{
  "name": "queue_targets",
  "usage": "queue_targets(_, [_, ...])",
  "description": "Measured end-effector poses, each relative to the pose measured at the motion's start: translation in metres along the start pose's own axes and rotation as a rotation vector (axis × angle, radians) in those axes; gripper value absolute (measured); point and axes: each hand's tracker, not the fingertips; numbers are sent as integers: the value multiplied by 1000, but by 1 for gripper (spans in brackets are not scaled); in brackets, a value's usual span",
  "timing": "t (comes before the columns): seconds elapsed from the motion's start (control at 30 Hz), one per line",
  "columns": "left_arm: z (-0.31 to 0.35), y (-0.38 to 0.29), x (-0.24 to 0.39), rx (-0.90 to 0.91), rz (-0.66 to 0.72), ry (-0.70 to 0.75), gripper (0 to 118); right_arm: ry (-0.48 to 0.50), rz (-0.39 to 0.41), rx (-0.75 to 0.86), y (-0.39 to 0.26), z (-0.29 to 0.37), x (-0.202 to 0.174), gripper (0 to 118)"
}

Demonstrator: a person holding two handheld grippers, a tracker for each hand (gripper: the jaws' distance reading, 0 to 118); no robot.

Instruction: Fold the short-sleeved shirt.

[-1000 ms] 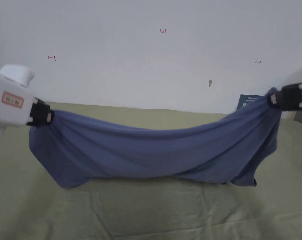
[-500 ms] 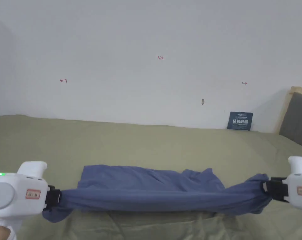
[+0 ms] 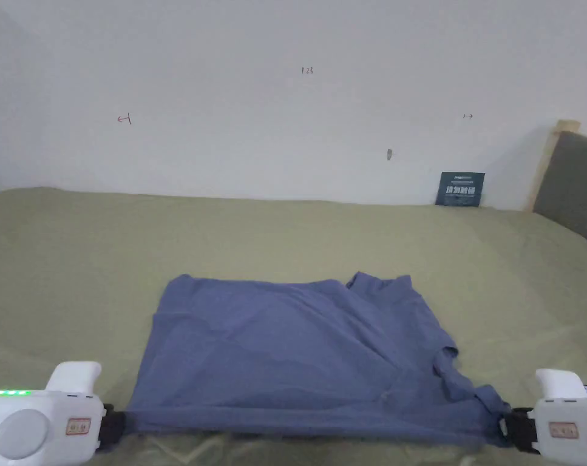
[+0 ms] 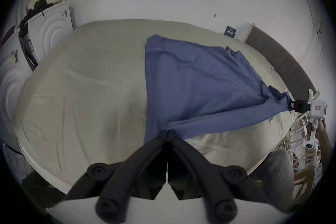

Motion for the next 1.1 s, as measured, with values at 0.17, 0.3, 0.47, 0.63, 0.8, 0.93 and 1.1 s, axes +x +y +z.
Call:
queue_targets(0.17, [0,-23,5,-33,-22,2,80,-37,-5,-58,-19,-5,5,40])
queue_targets(0.3, [-5,-46,3,-62,-40,80,79,-27,-70,-87,-27,-17,11,95])
queue_targets(0.47, [27,-39,-17,51,150,9,74,-11,-38,16,-17,16,5,81])
queue_targets(0.63, [67,-25,4,215,133,60,0,-3,35,158,-10,51,-24,0])
queue_targets(0.8, [62,-30,16,208,100,67,0,-73,113,128,-17,48,-39,0])
queue_targets(0.93, [45,-43,16,145,82,71,0,-30,92,91,-26,41,-37,0])
queue_targets(1.1, [28,-55,3,66,151,53,93,-21,63,74,-28,34,-27,0])
